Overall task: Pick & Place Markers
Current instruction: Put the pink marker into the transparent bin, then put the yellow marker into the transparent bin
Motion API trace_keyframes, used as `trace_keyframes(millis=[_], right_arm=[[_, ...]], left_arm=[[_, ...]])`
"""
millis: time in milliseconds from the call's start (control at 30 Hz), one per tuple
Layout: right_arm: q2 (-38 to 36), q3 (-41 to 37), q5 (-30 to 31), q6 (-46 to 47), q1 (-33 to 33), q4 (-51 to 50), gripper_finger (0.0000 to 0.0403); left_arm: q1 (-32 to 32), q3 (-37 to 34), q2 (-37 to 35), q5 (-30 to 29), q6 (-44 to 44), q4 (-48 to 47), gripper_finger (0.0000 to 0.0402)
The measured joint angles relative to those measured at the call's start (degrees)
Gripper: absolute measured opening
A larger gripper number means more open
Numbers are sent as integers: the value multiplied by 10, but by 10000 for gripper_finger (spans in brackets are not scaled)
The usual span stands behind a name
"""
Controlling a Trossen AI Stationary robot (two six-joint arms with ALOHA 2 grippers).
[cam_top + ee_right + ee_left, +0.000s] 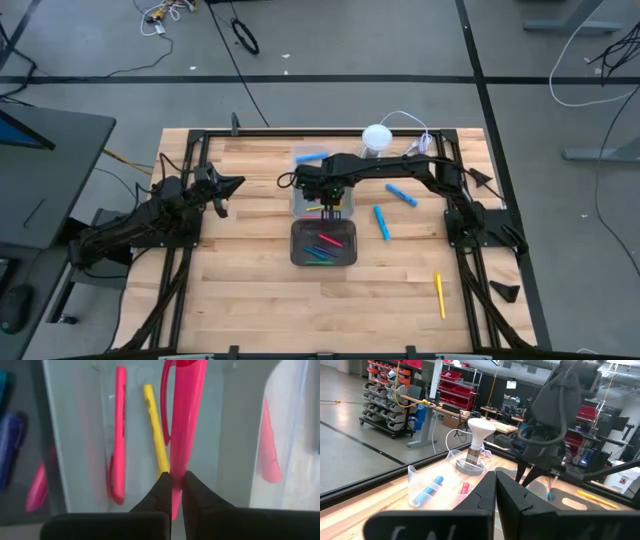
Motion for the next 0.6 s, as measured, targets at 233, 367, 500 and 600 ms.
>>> trace_keyframes(millis=[233,367,500,600], right_arm=[[0,-58,0,0,-1,75,18],[0,-71,0,2,-2,76,28],[0,-71,0,10,-2,78,52],[0,-71,0,3,-2,78,79]], left_arm=[[0,0,0,0,0,0,14],[0,0,0,0,0,0,14],[0,0,0,0,0,0,14],[0,0,0,0,0,0,14]])
